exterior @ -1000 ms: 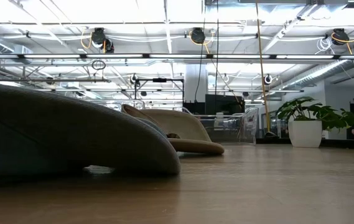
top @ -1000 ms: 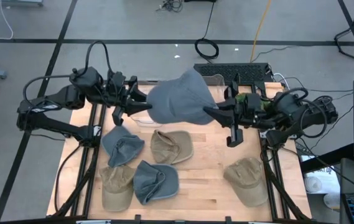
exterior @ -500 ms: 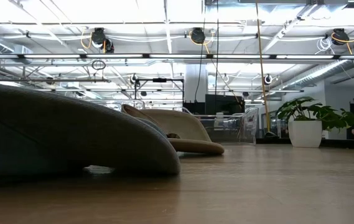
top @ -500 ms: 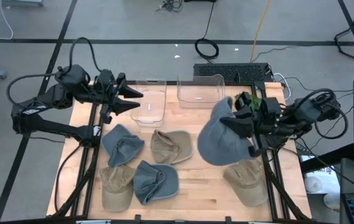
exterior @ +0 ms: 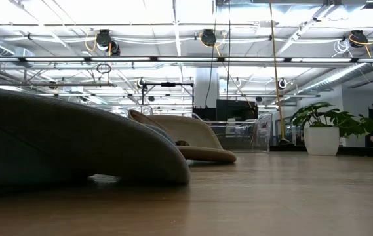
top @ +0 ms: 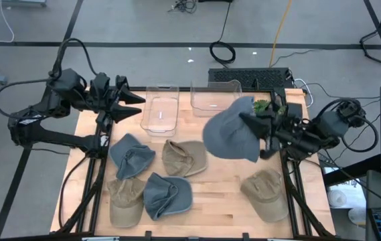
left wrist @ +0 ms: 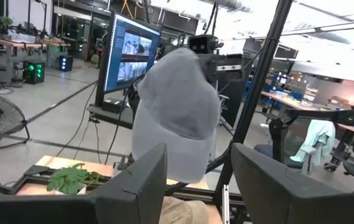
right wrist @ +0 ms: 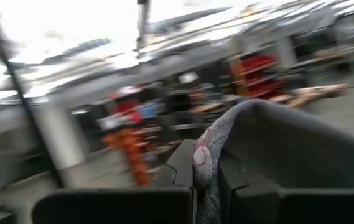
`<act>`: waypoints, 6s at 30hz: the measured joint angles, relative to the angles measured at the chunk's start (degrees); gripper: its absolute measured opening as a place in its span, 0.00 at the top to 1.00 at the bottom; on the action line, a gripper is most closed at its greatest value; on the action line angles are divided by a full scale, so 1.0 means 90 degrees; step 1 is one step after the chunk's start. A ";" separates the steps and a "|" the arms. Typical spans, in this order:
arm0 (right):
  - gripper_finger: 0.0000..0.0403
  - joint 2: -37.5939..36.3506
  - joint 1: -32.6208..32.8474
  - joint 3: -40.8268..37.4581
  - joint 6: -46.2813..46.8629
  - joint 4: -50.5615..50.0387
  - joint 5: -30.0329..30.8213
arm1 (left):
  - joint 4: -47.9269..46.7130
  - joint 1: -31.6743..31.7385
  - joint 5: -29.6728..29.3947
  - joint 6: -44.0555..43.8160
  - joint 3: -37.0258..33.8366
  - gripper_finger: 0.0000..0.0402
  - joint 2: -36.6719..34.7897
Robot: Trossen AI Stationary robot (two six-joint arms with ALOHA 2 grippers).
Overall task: Pick & Place hat
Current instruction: Put the top right blue cap into the right transparent bin, then put the bottom blue cap into the right transparent bin
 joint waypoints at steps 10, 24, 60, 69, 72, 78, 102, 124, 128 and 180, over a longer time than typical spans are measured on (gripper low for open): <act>0.99 -0.0115 -0.0966 0.0000 -0.1205 0.0147 0.0820 | 0.0000 0.0000 0.0000 0.0016 0.0000 0.54 0.0000; 0.99 -0.0146 -0.3092 0.0010 -0.2175 0.0110 0.0676 | 0.0024 0.0000 -0.0002 0.0006 0.0000 0.56 0.0000; 0.99 0.1424 -0.6332 -0.0010 -0.2055 -0.3855 -0.1380 | 0.0017 0.0005 -0.0505 0.0553 0.0000 0.58 0.0010; 0.99 0.1511 -0.6620 -0.0776 -0.1588 -0.3546 -0.1581 | 0.0015 0.0005 -0.0678 0.0473 0.0000 0.58 0.0010; 0.99 0.1513 -0.6654 -0.1058 -0.1583 -0.3226 -0.1694 | 0.0015 0.0005 -0.0772 0.0460 0.0000 0.58 0.0010; 0.99 0.1628 -0.6792 -0.1172 -0.1522 -0.2952 -0.1708 | 0.0010 0.0005 -0.0833 0.0460 0.0000 0.58 0.0010; 0.99 0.2239 -0.7397 -0.1243 -0.0968 -0.3509 -0.2368 | -0.0017 0.0005 -0.0831 0.0456 0.0000 0.58 0.0010; 0.56 0.0880 -0.7302 -0.2091 -0.1086 -0.2828 -0.3135 | -0.0012 0.0006 -0.0809 0.0468 0.0000 0.58 0.0010; 0.51 0.0407 -0.7079 -0.2091 -0.0883 -0.2836 -0.3187 | -0.0012 0.0007 -0.0806 0.0565 0.0000 0.58 0.0010; 0.32 0.0297 -0.3404 -0.1971 0.0569 0.0629 -0.3816 | -0.1705 -0.0719 -0.0116 0.0545 0.0010 0.58 0.0466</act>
